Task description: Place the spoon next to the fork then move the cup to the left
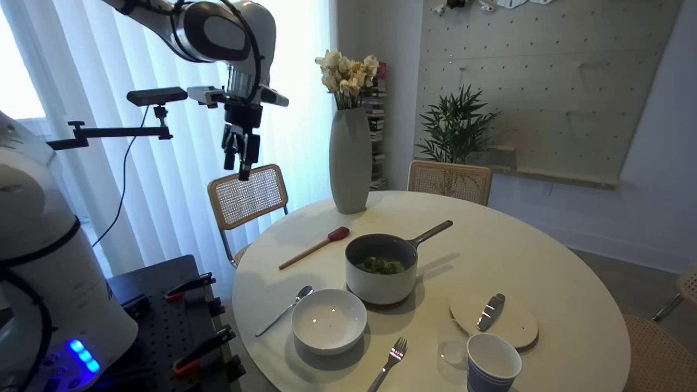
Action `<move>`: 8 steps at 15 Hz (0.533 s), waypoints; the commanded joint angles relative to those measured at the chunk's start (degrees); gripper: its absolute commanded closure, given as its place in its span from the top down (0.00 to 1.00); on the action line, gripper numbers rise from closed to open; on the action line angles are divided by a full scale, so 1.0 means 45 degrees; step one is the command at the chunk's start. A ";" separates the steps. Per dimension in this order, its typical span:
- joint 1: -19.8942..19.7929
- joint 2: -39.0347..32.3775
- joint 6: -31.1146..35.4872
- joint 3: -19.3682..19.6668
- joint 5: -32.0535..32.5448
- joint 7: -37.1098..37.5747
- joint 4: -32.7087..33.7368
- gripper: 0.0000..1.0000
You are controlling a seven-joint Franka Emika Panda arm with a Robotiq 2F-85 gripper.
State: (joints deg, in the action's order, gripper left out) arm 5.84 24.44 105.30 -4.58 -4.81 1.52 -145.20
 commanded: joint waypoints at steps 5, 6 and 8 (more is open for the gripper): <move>-0.0203 -0.3368 0.2068 0.0305 0.1056 -0.2033 0.0811 1.00; -0.0256 -0.3896 0.2248 0.0405 0.1215 -0.2435 0.1003 1.00; -0.0359 -0.4789 0.2448 0.0591 0.1474 -0.3323 0.1395 1.00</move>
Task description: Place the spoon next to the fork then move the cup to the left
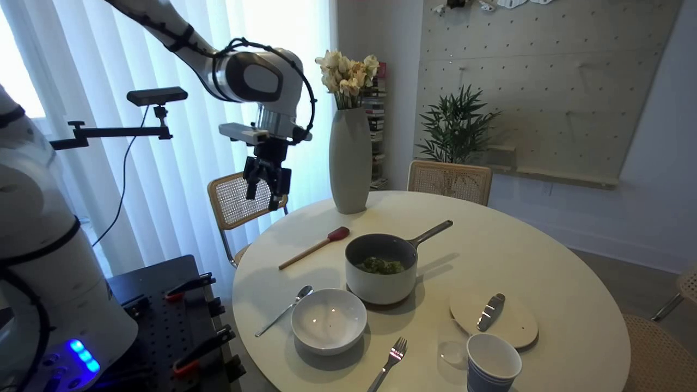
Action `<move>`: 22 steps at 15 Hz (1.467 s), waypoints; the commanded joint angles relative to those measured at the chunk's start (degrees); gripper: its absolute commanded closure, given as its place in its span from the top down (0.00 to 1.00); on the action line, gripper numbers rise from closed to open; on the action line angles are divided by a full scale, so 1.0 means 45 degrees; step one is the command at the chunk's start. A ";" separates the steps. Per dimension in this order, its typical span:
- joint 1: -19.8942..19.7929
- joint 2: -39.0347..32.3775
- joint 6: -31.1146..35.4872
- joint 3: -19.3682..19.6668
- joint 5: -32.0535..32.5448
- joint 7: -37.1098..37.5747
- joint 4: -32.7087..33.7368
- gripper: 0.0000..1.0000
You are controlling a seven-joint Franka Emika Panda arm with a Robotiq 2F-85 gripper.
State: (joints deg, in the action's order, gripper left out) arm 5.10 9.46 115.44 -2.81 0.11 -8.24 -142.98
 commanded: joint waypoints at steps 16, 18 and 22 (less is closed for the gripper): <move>-0.0292 -0.4526 0.1866 -0.0309 0.1439 -0.3011 0.1489 1.00; -0.0242 -0.4529 0.2189 -0.0350 0.1661 -0.2591 0.1284 1.00; -0.0102 -0.4501 0.2773 -0.0359 0.1810 -0.1410 0.0753 1.00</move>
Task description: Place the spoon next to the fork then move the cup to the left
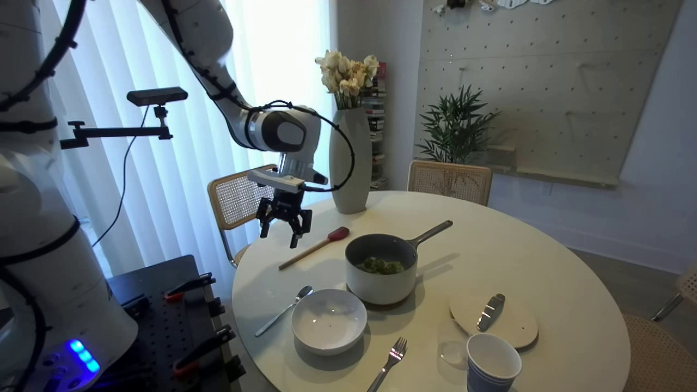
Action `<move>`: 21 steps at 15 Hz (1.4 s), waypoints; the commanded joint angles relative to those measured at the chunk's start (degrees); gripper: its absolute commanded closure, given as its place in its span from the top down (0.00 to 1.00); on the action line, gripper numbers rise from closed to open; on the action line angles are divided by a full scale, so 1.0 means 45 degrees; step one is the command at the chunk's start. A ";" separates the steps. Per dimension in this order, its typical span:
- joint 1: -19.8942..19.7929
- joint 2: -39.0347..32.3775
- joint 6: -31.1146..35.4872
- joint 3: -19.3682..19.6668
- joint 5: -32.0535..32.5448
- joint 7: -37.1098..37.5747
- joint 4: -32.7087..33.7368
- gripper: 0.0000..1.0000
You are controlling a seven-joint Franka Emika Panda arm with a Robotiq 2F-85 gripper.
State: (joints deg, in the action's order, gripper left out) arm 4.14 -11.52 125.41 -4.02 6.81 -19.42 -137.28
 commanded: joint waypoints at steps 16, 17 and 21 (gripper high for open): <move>0.0408 -0.0520 0.5161 0.0586 0.0141 0.7606 -0.2440 1.00; 0.0400 -0.0633 0.5116 0.0657 0.0171 0.7641 -0.2408 1.00; 0.0414 -0.1302 0.5124 0.1098 0.0590 0.7479 -0.2167 1.00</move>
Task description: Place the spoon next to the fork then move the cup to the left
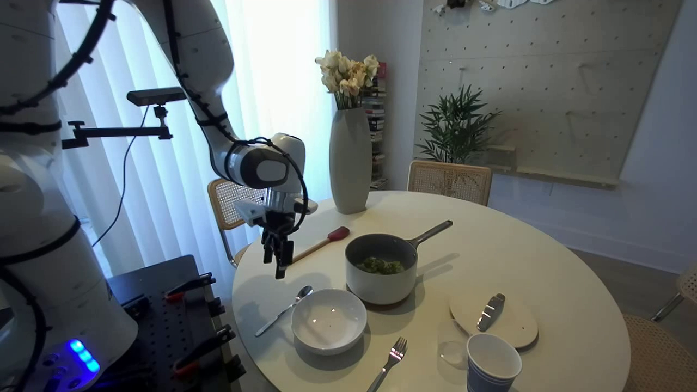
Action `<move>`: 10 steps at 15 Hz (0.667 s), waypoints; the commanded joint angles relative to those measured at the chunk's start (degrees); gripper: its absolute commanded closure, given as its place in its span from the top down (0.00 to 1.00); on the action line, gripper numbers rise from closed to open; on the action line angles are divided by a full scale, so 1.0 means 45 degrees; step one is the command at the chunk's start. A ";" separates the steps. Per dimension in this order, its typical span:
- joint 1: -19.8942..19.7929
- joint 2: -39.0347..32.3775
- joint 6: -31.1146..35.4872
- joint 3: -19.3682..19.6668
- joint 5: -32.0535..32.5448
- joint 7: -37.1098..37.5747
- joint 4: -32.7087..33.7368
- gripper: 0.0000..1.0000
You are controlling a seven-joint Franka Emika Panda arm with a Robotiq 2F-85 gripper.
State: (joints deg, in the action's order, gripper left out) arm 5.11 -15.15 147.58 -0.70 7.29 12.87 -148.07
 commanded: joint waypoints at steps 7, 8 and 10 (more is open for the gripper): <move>0.0573 -0.1663 0.1220 0.0764 0.1262 0.0247 0.0599 1.00; 0.0703 -0.1802 0.1418 0.0839 0.1354 0.0295 0.0629 1.00; 0.0992 -0.2091 0.1860 0.1040 0.1582 0.0292 0.0675 1.00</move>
State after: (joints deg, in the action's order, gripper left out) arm 7.13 -22.53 153.33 2.15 12.32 12.84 -145.93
